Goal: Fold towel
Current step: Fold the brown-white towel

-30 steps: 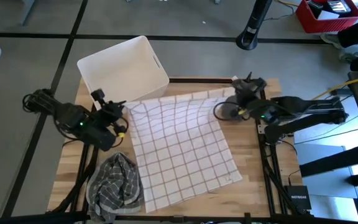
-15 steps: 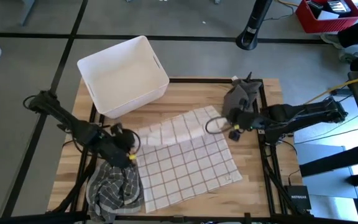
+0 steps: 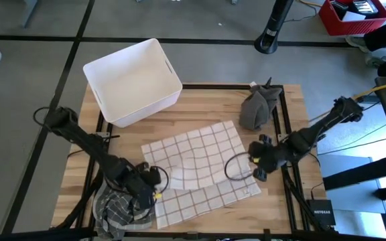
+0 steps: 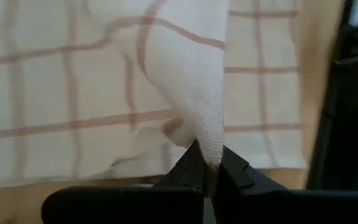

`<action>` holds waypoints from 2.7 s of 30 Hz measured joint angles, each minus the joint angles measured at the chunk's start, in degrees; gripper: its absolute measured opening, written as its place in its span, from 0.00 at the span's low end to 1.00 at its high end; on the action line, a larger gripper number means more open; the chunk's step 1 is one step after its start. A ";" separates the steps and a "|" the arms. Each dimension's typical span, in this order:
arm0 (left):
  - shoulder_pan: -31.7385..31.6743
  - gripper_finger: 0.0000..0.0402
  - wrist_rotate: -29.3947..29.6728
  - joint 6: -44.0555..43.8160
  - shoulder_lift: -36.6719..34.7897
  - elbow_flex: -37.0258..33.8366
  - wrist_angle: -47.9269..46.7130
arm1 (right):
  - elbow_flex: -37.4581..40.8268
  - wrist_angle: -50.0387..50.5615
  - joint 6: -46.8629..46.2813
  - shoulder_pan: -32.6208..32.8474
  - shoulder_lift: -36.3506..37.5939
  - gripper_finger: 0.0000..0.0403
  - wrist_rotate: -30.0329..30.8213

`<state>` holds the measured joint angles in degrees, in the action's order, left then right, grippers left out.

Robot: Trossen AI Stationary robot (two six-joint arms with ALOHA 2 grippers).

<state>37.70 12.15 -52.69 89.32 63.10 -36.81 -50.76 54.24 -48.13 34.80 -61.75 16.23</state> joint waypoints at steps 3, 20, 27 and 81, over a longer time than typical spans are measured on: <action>0.60 0.00 -2.12 -0.02 2.52 -0.01 4.12 | 0.00 0.00 -3.68 3.76 -3.51 0.00 -1.99; 1.04 0.00 -17.64 -1.01 9.50 0.01 19.31 | -0.02 1.12 -8.74 17.07 -17.81 0.00 -5.31; -0.17 0.00 -19.34 3.69 5.35 0.03 14.27 | -0.83 3.42 -9.93 18.11 -14.69 0.00 5.83; -46.52 0.00 39.62 74.02 -26.13 0.66 14.83 | -3.80 -12.34 49.95 -23.11 19.05 0.00 56.38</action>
<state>-8.82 51.77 21.33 63.18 63.76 -21.98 -54.57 41.90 1.82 11.69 -42.70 72.61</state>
